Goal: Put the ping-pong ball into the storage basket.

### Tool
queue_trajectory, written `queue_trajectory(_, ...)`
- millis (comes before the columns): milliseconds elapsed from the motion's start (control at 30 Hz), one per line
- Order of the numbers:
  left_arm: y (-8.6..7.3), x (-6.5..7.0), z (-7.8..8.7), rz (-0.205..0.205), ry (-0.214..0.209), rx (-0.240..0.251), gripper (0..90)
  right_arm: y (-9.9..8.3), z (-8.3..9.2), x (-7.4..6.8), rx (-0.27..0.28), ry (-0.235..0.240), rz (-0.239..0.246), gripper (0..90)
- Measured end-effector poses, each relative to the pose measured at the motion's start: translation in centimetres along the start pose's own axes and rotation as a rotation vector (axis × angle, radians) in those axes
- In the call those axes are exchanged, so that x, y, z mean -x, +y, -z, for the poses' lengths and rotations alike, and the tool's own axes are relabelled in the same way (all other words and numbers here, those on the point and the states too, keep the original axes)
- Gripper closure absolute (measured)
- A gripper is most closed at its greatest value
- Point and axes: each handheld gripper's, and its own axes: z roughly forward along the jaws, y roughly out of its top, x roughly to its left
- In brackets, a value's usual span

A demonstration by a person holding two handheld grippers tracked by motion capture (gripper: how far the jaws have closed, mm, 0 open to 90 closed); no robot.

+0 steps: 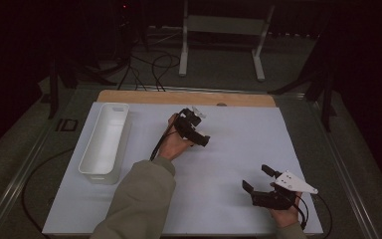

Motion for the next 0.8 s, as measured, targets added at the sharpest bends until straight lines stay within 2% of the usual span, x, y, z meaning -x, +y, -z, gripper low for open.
queue_trajectory(300,0.0,-0.3,-0.8,0.019,0.003,-0.025,1.2,0.0,0.1,0.1,0.005,-0.002,-0.004,7.2)
queue_trajectory(633,0.0,-0.4,-1.8,0.043,-0.028,-0.061,6.7,0.0,0.2,0.1,0.006,-0.002,-0.007,7.2)
queue_trajectory(800,0.1,-0.7,-2.1,0.070,-0.047,-0.064,8.8,0.0,0.2,0.2,0.009,-0.007,-0.009,7.2)
